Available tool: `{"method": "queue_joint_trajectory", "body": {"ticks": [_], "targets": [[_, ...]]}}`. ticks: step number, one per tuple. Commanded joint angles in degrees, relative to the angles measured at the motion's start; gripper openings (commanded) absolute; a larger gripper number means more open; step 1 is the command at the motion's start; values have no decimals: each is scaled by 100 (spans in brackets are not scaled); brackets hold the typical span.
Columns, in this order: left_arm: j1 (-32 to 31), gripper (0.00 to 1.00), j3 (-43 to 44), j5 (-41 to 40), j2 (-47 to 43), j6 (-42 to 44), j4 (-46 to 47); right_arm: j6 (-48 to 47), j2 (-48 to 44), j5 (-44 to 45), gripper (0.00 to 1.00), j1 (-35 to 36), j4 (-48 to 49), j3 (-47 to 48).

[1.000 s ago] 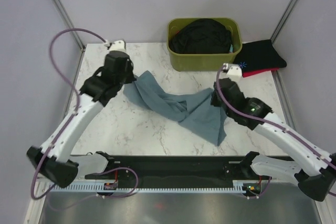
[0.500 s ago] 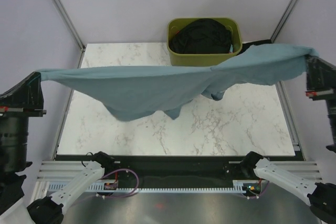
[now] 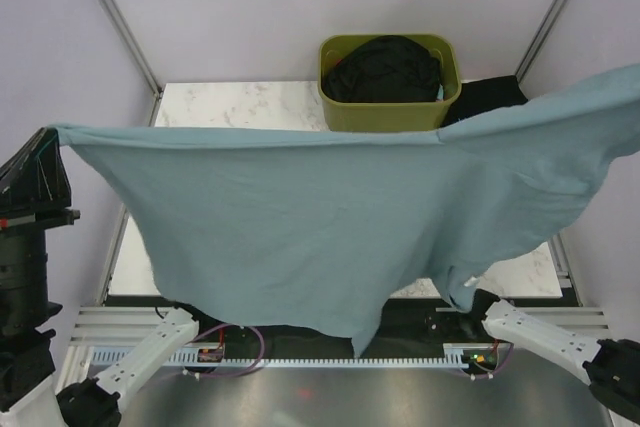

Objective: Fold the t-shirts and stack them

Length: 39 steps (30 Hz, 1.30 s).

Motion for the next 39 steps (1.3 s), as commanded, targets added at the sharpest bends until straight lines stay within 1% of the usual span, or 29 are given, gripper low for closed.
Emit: {"method": "queue_joint_trajectory", "body": {"ticks": [1,2,3,4,5,6,7,9,10,11,12,13,14,15,16,18,19,21,22,24,27,29,30,32,33,34,35,36,39], "targets": [[4,2,273,-396,778,699,534,-853,1081,320,0,168,168,1170],[-5,2,413,-694,1000,655,376,-967,1380,670,0,343,25,1349],[-31,2,667,-749,1280,603,9,-1386,1931,1074,0,475,-11,1421],[-49,2,704,-741,1657,567,-99,-1677,2206,2140,0,799,58,1413],[-49,2,731,-776,1905,523,-274,-2002,2505,2724,0,915,146,1378],[-49,2,800,-880,2133,445,-441,-2589,3047,3165,0,881,321,1273],[-49,2,810,-1012,2571,270,-748,-2533,3261,3335,0,394,532,967],[91,2,644,-1136,2942,146,-952,-1817,3674,3127,0,-337,499,702],[231,2,530,-1067,3127,-133,-1075,-551,3798,2743,0,-880,63,518],[824,2,285,-439,3398,-380,-1128,19,3948,1765,0,-1965,-176,429],[1265,2,213,115,3584,-626,-1250,460,4297,1407,0,-2350,-361,315],[1678,2,125,547,3760,-1116,-1382,1082,4536,1073,3,-2823,-702,166],[2266,2,-119,1073,4118,-1260,-1392,1219,4799,565,52,-2924,-949,182],[2454,44,-183,1322,4348,-1322,-1436,1298,5315,525,88,-2960,-1187,243],[2578,65,-192,1499,4577,-1375,-1506,1360,5538,524,98,-2977,-1511,304],[2641,96,-105,1404,5295,-1515,-1735,1457,5959,516,98,-2995,-1576,244],[2658,99,-8,1447,5604,-1586,-1892,1492,6049,455,98,-3021,-1576,252],[2658,100,457,1255,6262,-1900,-2550,1659,6216,436,98,-3013,-1733,392],[2658,100,563,1211,6371,-1972,-2683,1738,6208,463,98,-3013,-1751,393],[2658,99,424,1254,6302,-2104,-2632,1940,6068,541,98,-3013,-1821,262],[2649,99,-33,1193,6048,-2105,-2430,2194,5630,358,98,-3021,-1813,-185],[2658,98,-505,1184,5723,-2114,-2298,2344,5313,68,98,-3013,-1743,-931],[2658,98,-691,1210,5626,-2157,-2211,2536,4972,-46,98,-3004,-1630,-1648],[2649,98,-1226,1367,5415,-2210,-1894,2713,4619,-634,98,-2986,-1173,-2372],[2649,97,-1368,1430,5388,-2315,-1806,2819,4330,-819,98,-2978,-815,-3063],[2649,96,-1500,1491,5379,-2377,-1684,3011,4223,-1038,98,-2934,-646,-3374],[2649,96,-1710,1648,5387,-2456,-1613,3083,4074,-1519,98,-2899,-479,-3656],[2641,95,-1799,1763,5396,-2587,-1534,3170,4055,-1619,98,-2846,-216,-4111],[2597,92,-2055,2026,5449,-2781,-1349,3233,4142,-1647,98,-2434,6,-4615]]}}
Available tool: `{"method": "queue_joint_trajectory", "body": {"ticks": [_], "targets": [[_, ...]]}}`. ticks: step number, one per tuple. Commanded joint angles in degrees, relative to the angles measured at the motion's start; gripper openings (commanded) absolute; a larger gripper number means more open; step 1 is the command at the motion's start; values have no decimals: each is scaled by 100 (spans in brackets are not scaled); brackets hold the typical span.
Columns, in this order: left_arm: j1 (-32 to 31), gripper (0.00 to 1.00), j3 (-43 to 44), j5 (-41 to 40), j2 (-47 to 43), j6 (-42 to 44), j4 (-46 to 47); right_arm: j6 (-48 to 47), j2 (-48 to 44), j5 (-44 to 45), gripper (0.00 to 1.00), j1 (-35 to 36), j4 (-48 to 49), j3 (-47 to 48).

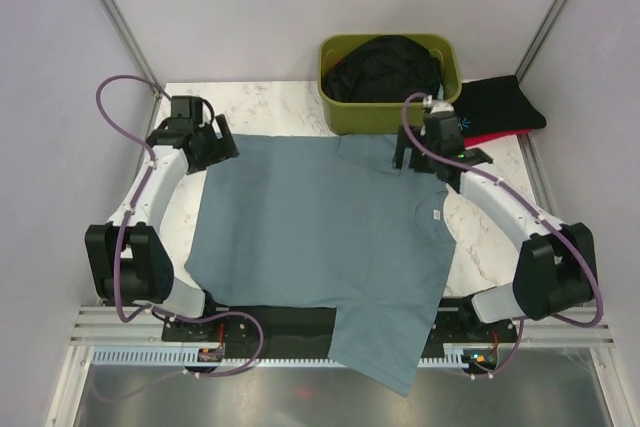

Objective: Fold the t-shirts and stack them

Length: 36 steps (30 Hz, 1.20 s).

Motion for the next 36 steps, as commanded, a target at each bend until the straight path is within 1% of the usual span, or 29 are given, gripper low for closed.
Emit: {"method": "queue_joint_trajectory", "body": {"ticks": [1,4,5,6,10,12,15,16,19,21,22,24,26,27,28,30,31,32,34,36], "targets": [[-76,92,-258,461,31,-537,455,365,182,-552,98,535,703,-544],[-226,91,-583,373,-136,-739,683,383,480,-569,98,721,783,-589],[-330,91,-819,129,-206,-792,753,400,612,-595,98,730,792,-572],[-366,91,-943,48,-328,-870,936,418,665,-621,98,756,835,-580],[-411,90,-1610,-67,-531,-1117,1272,470,841,-490,97,765,836,-598],[-437,89,-1787,-67,-637,-1240,1403,567,833,-429,97,783,766,-694],[-463,89,-2192,-215,-909,-1345,1658,690,833,-25,97,853,704,-913],[-455,89,-2288,-495,-971,-1389,1790,716,868,298,98,844,704,-906],[-385,90,-2149,-717,-919,-1522,1948,586,1070,564,98,722,485,-599],[-358,90,-1755,-542,-708,-1443,1993,506,1166,557,98,599,371,-327],[-358,89,-1405,-454,-612,-1390,1941,436,1210,495,98,502,309,-247],[-358,88,-1165,-304,-445,-1346,1835,392,1316,451,98,484,90,-80],[-358,88,-1216,-295,-488,-1372,1800,505,1255,442,98,484,53,-184],[-358,88,-1330,-330,-653,-1424,1834,558,1237,459,98,484,132,-359],[-358,88,-1636,-600,-724,-1442,1904,593,1228,555,98,484,167,-422],[-323,91,-1866,-927,-717,-1434,2159,594,1324,496,98,475,299,-431],[-140,91,-1919,-702,-638,-1451,2195,585,1377,399,98,475,343,-387],[-51,89,-1894,-534,-542,-1521,2195,585,1517,311,97,466,378,-265],[-6,88,-1841,-227,-391,-1574,2247,620,1737,205,95,475,457,-142],[-6,87,-1920,-111,-391,-1618,2466,620,1913,187,93,466,493,121]]}}
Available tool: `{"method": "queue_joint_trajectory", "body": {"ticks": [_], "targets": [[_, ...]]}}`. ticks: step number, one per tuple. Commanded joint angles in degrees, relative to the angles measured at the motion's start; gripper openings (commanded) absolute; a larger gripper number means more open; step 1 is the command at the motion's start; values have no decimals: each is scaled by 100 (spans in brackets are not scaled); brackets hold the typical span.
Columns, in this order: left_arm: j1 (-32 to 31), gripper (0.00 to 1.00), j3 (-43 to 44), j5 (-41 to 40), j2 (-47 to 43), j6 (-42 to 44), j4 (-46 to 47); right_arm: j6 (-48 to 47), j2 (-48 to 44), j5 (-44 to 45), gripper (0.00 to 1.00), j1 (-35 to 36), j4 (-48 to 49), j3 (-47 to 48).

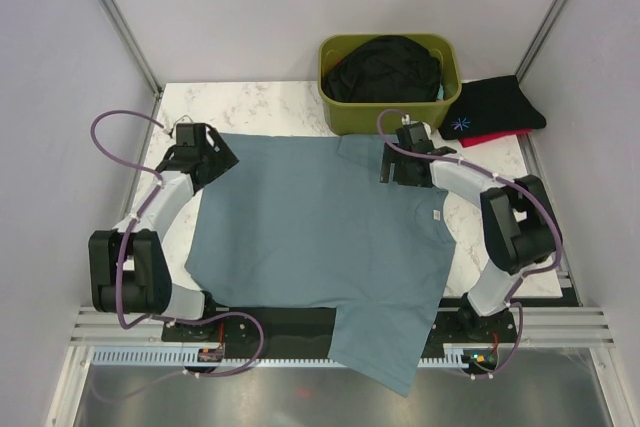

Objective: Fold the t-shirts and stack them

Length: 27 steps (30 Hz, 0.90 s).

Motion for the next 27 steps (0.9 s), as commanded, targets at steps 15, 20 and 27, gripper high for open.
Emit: {"method": "queue_joint_trajectory", "body": {"ticks": [15,20,27], "targets": [[-64,80,-1166,-372,-1306,-553,321,569,-976,335,83,576,42,-720],[-326,79,-1650,375,-1360,-860,399,1412,-1900,125,85,886,-63,-1889],[-1231,75,-2159,305,-1624,-957,207,1721,-2604,371,85,921,-486,-2524]]}}
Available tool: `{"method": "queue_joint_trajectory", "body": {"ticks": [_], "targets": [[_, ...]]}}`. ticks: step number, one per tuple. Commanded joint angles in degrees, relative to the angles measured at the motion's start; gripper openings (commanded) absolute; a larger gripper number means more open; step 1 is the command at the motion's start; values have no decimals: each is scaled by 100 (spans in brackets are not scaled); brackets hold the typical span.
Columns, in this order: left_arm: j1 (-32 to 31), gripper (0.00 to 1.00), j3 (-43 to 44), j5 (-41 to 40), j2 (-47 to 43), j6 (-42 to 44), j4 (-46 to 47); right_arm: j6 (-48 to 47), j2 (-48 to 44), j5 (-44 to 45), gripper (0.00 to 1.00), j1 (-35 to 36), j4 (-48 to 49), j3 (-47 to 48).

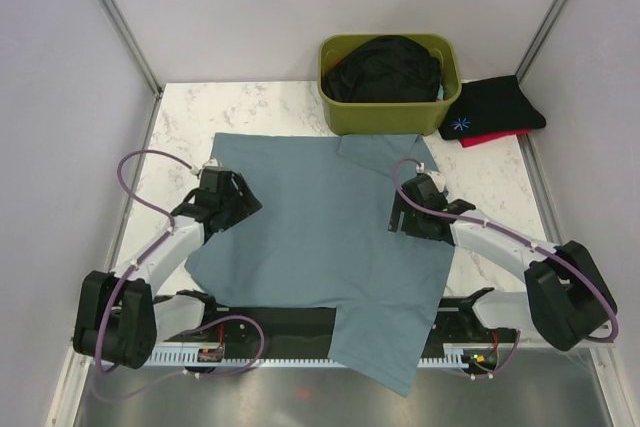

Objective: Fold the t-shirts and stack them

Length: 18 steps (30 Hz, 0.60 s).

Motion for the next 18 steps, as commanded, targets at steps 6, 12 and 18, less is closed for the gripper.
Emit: {"method": "queue_joint_trajectory", "body": {"ticks": [6,12,18], "targets": [[-302,79,-471,12,156,-335,284,305,388,442,89,-42,31,13],[355,81,-76,677,1656,-45,995,-143,1461,372,90,-770,321,725],[498,80,1195,733,2626,69,953,-354,2734,275,89,-1088,339,1832]]}}
